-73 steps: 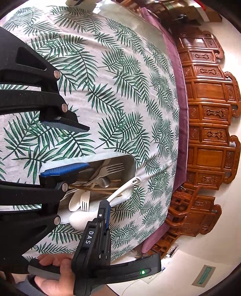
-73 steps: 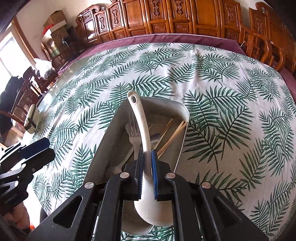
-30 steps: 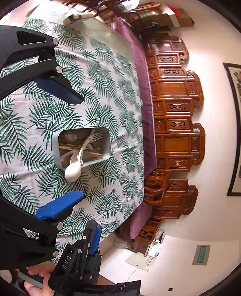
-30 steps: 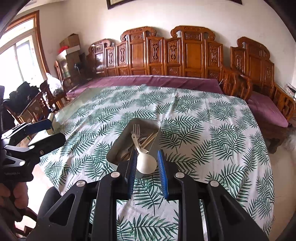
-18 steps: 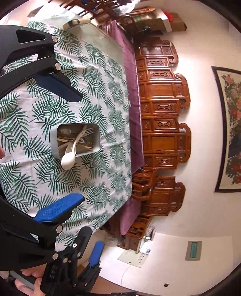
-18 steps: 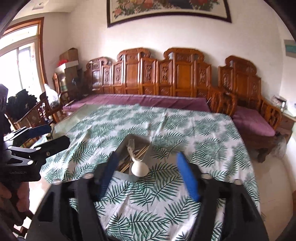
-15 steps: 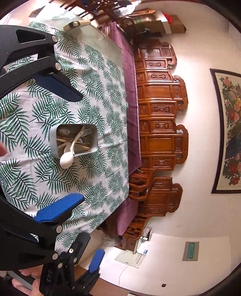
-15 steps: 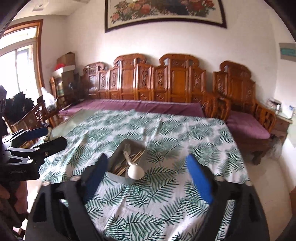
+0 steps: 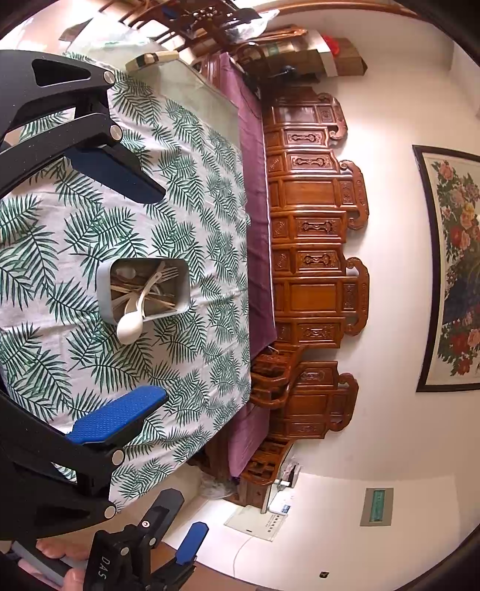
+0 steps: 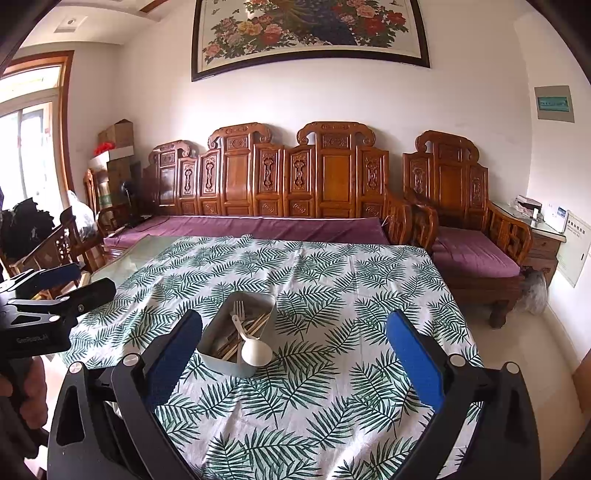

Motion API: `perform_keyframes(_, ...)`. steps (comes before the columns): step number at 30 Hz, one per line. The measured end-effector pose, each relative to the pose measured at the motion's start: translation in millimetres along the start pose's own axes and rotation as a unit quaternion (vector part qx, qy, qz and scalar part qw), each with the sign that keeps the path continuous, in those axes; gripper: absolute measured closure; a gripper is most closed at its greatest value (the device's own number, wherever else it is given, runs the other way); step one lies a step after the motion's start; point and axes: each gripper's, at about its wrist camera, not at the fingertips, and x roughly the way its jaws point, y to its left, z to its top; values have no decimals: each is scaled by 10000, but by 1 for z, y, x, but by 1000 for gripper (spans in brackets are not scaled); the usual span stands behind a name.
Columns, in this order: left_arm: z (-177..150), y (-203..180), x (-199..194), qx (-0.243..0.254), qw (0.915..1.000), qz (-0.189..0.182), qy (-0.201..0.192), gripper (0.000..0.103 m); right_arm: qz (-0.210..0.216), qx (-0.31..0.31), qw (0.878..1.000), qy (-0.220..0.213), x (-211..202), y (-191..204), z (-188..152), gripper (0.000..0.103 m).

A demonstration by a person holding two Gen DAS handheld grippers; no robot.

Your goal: Organize utensils

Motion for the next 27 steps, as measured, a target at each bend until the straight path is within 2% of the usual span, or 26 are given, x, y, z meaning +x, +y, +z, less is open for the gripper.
perform_keyframes(27,-4,-3,0,-3,10000,-51,-42,8,-94,66,9999,9,7,5,-4,3)
